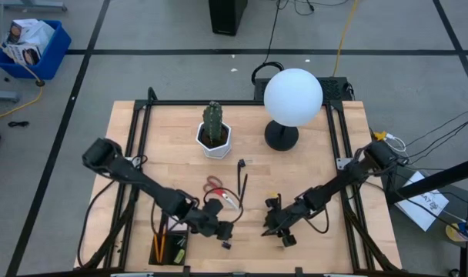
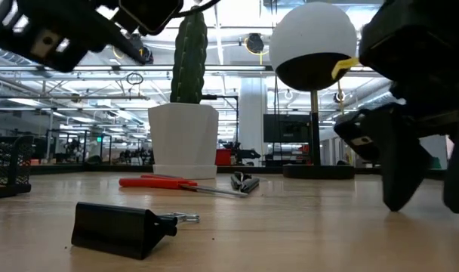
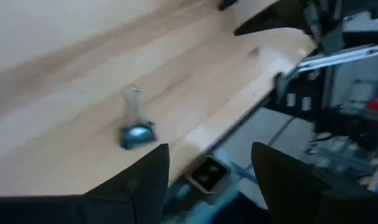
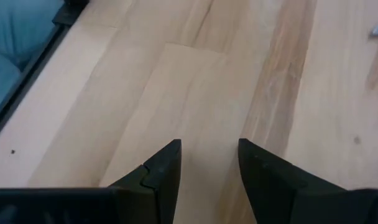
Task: Pick and place office supplies into organizer
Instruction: Put the bottom binder clip in the desk organizer
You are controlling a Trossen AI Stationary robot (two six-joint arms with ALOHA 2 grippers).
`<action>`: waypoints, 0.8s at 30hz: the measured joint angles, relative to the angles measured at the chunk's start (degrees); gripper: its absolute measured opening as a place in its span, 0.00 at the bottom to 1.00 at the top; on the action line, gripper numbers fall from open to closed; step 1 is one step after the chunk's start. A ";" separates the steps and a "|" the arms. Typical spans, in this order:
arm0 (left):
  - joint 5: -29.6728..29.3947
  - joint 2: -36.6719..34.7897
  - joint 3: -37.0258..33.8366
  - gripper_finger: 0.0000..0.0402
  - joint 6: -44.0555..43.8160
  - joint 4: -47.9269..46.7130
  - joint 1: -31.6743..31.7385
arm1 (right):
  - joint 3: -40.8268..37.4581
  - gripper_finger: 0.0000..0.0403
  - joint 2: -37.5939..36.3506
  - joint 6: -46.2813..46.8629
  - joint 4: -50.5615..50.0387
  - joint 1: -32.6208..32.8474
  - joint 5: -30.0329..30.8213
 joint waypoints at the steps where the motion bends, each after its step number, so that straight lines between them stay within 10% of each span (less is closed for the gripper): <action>1: -0.36 0.28 0.46 0.59 -1.26 0.24 -0.26 | -1.28 0.38 -0.28 0.82 0.78 0.21 0.28; 24: 2.25 16.81 23.74 0.51 -9.33 -29.60 -1.09 | -32.61 0.38 -0.37 6.08 48.79 0.47 -0.80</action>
